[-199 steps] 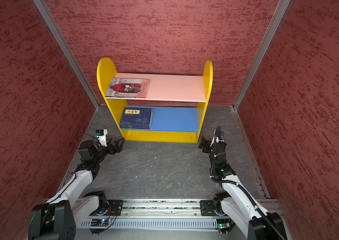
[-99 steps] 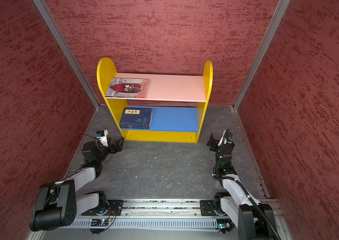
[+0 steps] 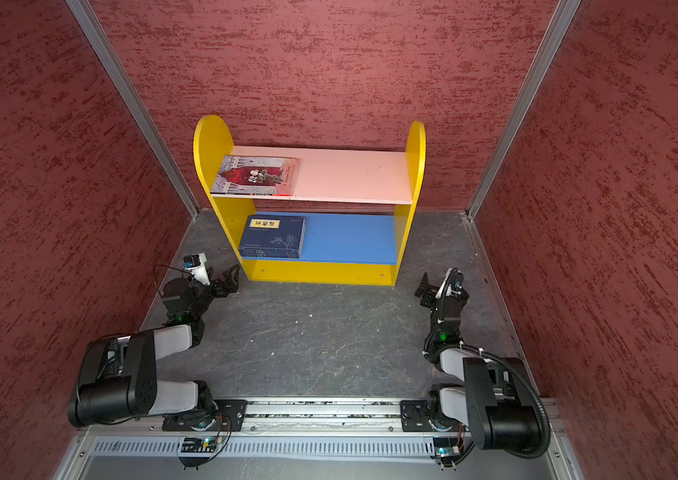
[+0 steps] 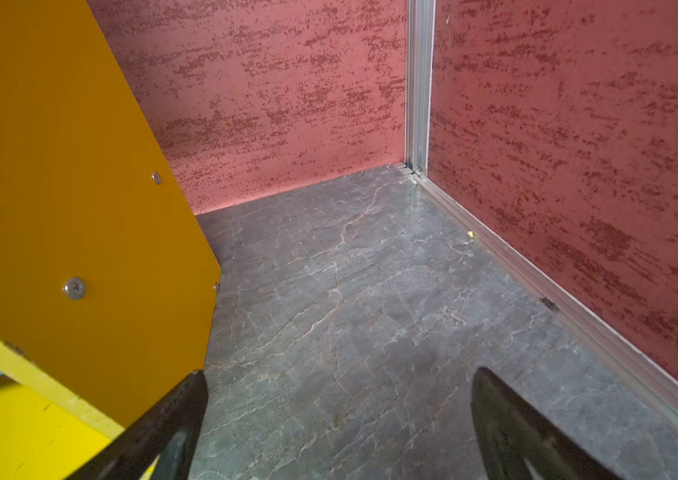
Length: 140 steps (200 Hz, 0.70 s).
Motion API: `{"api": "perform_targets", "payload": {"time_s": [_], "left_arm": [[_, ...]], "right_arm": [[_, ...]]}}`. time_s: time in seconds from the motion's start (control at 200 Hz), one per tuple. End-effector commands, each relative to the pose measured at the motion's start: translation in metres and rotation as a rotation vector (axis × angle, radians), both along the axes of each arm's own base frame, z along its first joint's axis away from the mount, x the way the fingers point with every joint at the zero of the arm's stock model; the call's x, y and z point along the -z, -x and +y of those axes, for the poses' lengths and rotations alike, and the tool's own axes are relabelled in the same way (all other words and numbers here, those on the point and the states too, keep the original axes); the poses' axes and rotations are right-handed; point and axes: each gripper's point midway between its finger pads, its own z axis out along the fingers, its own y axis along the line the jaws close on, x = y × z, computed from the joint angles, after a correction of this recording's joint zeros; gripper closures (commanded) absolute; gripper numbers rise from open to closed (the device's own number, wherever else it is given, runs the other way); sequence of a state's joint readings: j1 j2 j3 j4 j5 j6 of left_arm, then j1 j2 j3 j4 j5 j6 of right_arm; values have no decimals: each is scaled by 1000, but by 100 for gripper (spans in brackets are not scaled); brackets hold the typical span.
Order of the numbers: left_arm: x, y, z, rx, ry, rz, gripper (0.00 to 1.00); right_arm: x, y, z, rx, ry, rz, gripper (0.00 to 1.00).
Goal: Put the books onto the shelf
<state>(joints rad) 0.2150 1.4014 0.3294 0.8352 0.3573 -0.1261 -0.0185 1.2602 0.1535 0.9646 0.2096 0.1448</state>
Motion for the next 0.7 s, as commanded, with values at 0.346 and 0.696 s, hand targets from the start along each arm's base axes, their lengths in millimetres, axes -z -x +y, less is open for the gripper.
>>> {"api": "perform_targets", "payload": {"time_s": [0.346, 0.696], "left_arm": [[5, 7, -4, -33, -82, -120, 1], [14, -16, -9, -47, -127, -16, 1]], "right_arm": [[-6, -22, -5, -31, 63, -96, 1], [2, -38, -10, -14, 52, -31, 1]]}}
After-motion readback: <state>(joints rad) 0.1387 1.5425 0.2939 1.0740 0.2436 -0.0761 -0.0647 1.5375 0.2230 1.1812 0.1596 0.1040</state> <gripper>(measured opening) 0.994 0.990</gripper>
